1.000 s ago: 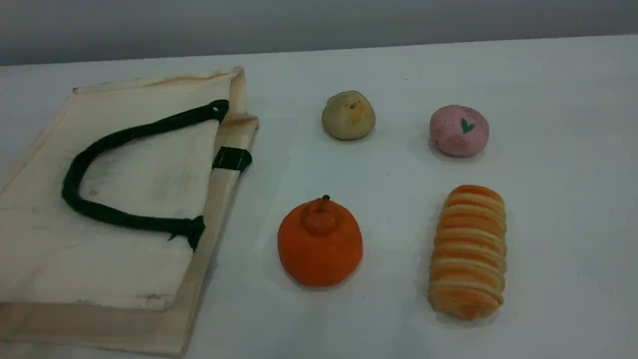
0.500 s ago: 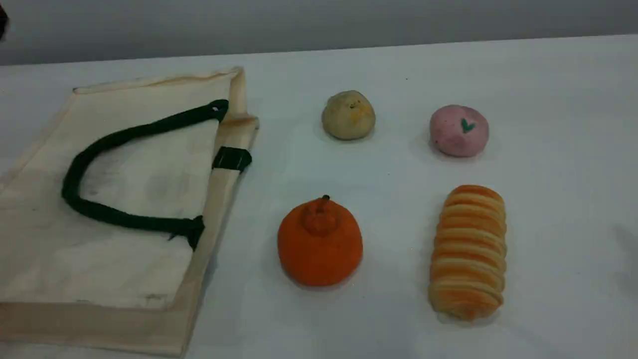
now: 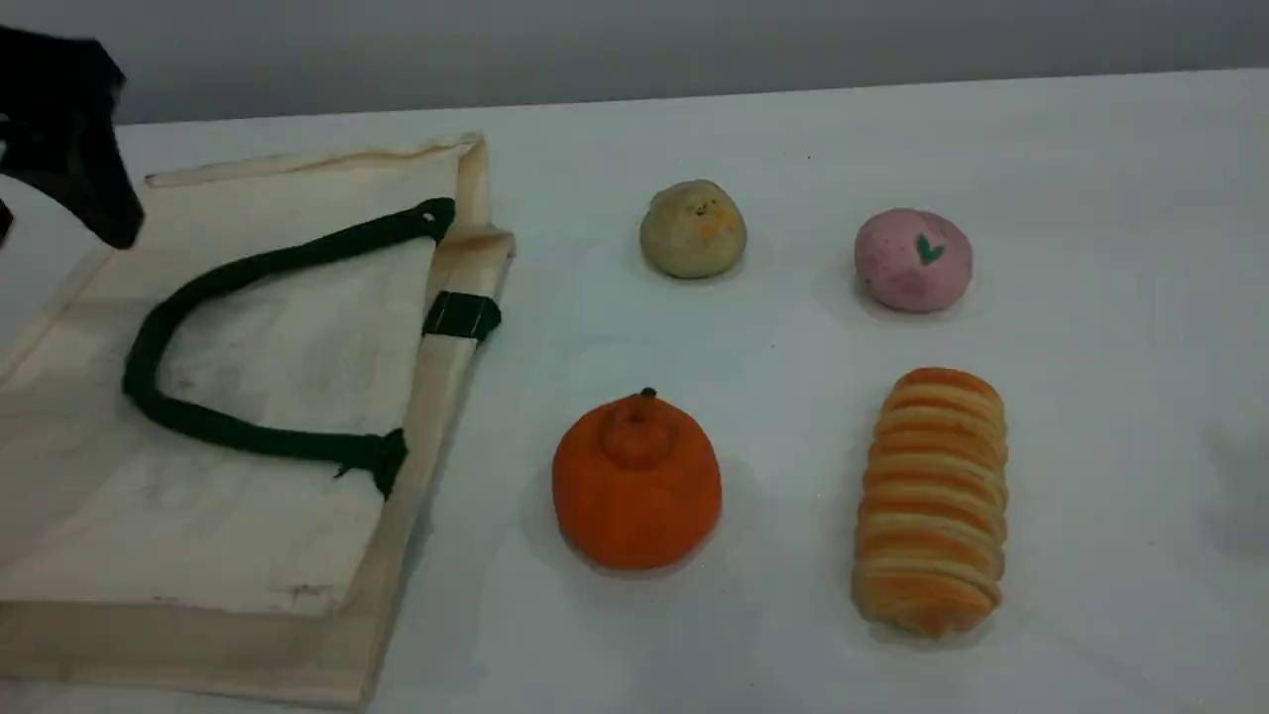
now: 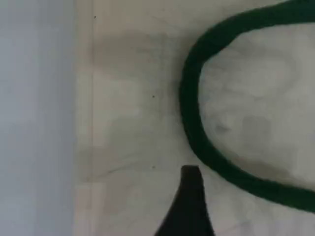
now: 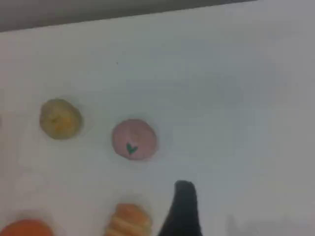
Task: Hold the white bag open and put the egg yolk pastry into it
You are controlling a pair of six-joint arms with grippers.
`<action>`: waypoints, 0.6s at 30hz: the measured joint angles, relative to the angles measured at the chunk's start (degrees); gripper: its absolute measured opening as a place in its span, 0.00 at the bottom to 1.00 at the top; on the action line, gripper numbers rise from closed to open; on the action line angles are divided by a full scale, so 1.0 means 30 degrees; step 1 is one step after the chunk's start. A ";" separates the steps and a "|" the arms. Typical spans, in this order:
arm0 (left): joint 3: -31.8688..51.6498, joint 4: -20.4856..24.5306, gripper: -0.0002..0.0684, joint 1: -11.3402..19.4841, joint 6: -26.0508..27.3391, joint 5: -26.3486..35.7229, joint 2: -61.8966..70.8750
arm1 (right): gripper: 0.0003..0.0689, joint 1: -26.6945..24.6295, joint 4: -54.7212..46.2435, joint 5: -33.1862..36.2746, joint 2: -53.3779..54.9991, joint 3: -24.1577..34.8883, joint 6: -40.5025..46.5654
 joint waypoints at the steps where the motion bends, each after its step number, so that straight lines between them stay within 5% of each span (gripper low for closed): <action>1: 0.0000 0.0000 0.82 0.0000 0.0000 -0.0182 0.0305 | 0.83 0.0000 0.0158 0.0000 0.0000 0.0000 0.0000; 18: -0.0118 0.2500 0.82 0.0000 -0.2018 -0.1870 0.3834 | 0.83 0.0000 0.0646 0.0000 -0.0017 0.0000 -0.0487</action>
